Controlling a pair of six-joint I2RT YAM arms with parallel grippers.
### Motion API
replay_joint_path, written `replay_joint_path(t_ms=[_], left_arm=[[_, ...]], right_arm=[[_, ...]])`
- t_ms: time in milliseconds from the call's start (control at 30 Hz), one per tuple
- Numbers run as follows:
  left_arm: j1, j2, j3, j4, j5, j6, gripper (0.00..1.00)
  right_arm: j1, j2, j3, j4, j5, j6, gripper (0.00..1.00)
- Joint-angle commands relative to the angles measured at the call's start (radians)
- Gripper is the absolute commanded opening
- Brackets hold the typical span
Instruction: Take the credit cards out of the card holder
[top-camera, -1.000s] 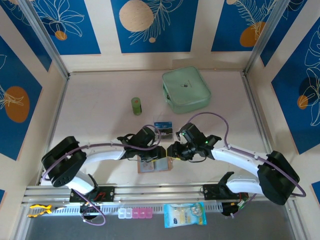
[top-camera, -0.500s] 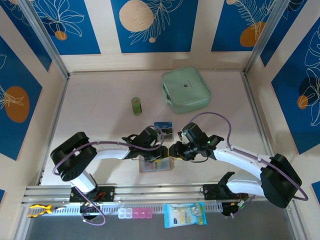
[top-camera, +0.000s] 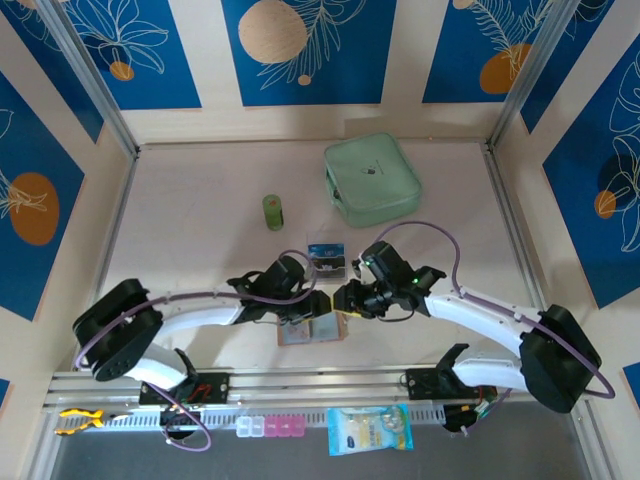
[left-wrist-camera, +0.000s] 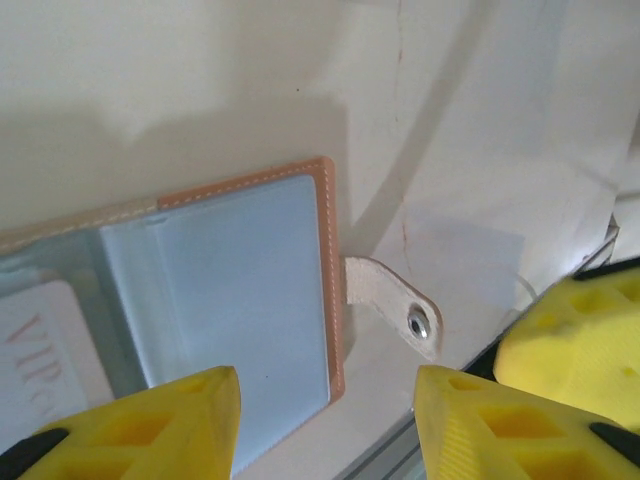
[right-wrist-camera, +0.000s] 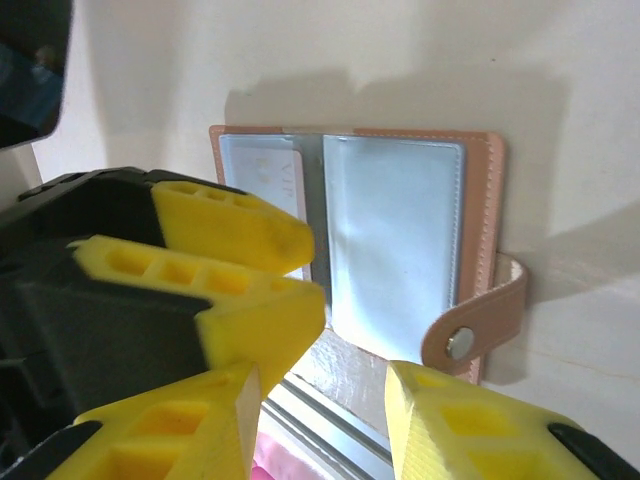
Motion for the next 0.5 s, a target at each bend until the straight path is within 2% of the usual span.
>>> replay_joint_path(t_ms=[0,467], left_arm=[[0.005,-0.076,-0.034,-0.068,-0.051,-0.002,0.49],[0.022,-0.276,-0.063,-0.283,-0.146,0.005,0.49]], right_arm=[[0.026,0.026,0.049,-0.046,-0.011,0.008,0.39],[0.126,0.035,0.101,-0.153,0.096,0.062,0.39]])
